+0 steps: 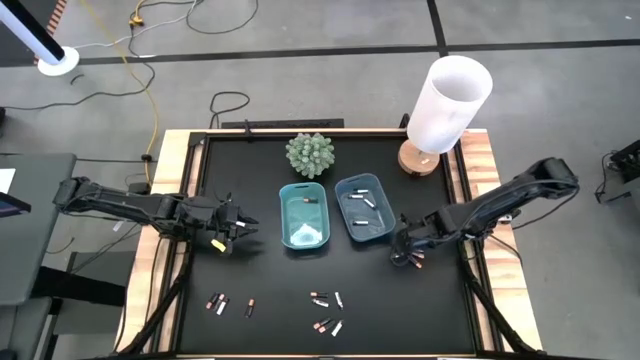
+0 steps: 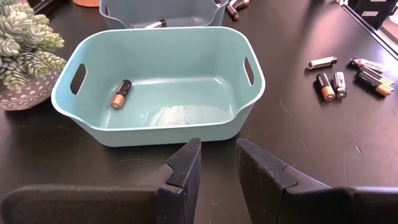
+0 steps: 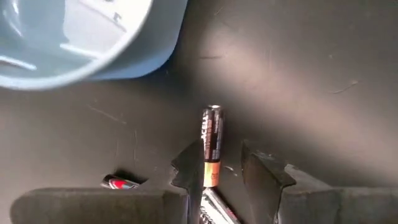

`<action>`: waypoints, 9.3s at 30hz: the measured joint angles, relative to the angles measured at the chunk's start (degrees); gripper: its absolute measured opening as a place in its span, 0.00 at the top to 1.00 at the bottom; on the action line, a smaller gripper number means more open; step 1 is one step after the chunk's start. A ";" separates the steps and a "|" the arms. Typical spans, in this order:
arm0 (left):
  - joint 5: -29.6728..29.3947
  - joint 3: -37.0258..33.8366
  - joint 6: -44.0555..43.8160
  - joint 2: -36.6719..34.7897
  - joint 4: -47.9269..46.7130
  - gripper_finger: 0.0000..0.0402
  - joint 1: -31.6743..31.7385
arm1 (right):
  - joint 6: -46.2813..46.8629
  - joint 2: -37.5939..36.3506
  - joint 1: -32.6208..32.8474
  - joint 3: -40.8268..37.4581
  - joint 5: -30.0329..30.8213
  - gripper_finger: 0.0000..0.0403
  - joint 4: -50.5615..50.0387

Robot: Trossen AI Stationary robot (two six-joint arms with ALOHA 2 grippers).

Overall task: Sort batteries
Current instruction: Put the black battery into the green bin

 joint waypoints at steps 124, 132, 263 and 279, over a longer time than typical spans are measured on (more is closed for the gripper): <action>0.00 0.00 -0.15 0.00 0.70 0.76 0.00 | -61.59 48.26 -20.95 67.82 -11.65 0.69 1.48; -0.01 0.00 -1.46 0.00 -0.98 0.76 -0.02 | -57.60 40.38 -19.75 67.82 -8.65 0.69 -12.10; -0.19 0.00 -1.64 0.00 -5.16 0.76 -0.02 | -59.85 26.79 -25.10 32.04 -7.98 0.97 4.40; -0.16 0.00 -1.64 -0.02 -5.22 0.76 0.00 | -60.05 26.79 -25.10 32.04 -7.98 0.97 4.13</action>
